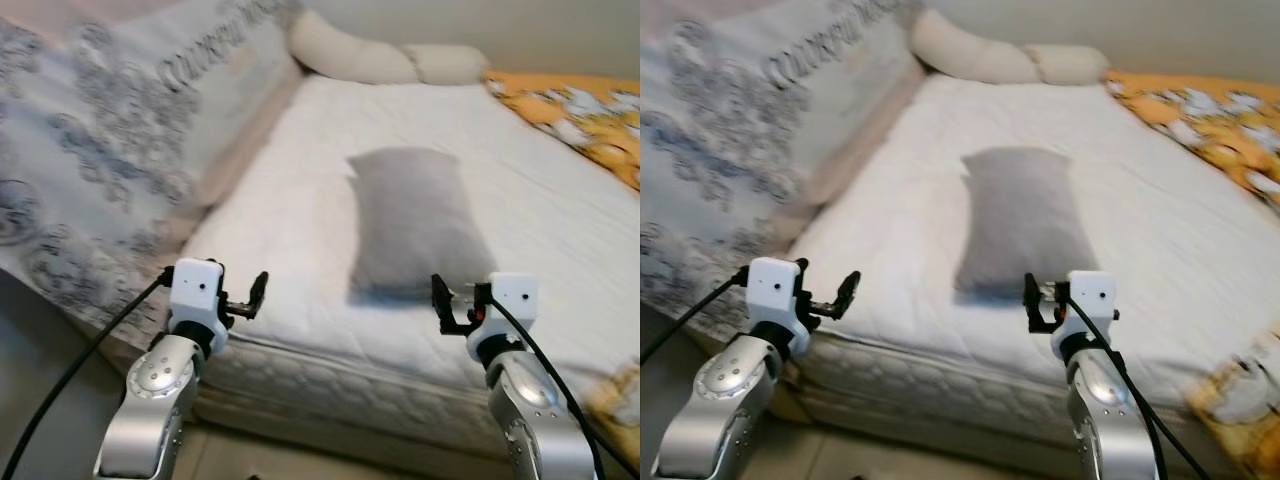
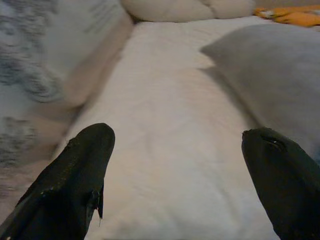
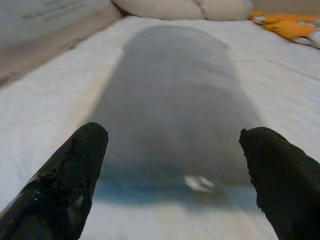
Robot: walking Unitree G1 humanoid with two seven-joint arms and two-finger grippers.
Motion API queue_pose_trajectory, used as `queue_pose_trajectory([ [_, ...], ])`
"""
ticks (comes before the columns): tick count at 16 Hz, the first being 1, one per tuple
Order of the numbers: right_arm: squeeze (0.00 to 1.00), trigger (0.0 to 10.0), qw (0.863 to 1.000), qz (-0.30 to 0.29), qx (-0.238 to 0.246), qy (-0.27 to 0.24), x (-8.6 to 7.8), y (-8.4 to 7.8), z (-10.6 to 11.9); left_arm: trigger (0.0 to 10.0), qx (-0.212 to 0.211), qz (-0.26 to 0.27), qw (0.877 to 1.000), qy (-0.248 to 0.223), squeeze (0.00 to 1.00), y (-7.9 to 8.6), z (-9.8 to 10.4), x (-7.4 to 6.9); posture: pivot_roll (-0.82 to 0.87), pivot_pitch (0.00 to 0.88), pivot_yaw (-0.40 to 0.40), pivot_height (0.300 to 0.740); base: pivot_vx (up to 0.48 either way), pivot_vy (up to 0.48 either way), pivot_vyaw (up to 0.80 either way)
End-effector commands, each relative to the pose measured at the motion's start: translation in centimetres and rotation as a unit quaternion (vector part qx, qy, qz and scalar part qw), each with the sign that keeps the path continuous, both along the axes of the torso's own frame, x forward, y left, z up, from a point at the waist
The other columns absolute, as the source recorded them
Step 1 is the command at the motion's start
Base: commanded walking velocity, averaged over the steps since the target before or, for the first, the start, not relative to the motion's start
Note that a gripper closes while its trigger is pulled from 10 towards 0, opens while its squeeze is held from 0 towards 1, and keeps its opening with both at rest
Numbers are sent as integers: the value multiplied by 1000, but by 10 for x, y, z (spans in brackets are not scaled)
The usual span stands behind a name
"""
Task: Clean up the room
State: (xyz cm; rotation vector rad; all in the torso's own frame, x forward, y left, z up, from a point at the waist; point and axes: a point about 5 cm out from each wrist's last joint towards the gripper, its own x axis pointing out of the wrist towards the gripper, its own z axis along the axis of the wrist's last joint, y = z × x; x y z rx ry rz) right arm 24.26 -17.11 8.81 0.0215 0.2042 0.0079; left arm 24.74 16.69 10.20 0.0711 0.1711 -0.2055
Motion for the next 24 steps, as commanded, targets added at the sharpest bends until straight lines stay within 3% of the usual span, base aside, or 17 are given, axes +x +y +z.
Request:
queue_pose_trajectory([
  [1,0,10000,1000,7,8,-10,3,7,4,10000,9,3,1000,-3,0,5,2,1,-20,0,-4,740,360,0,0],
  [7,0,10000,1000,4,11,-11,5,7,3,10000,9,-7,1000,-3,0,3,3,3,-24,0,6,740,363,0,0],
  [12,0,10000,1000,2,16,-19,4,6,5,10000,7,-19,1000,-2,0,-1,2,3,-30,0,9,740,347,0,-470],
  [20,0,10000,999,7,18,-29,15,6,11,10000,11,-20,1000,-1,0,0,1,7,-36,0,14,740,0,0,0],
  [24,0,10000,1000,-13,11,2,37,-16,12,10000,26,-39,999,24,0,-3,-3,28,-52,0,25,740,0,0,0],
])
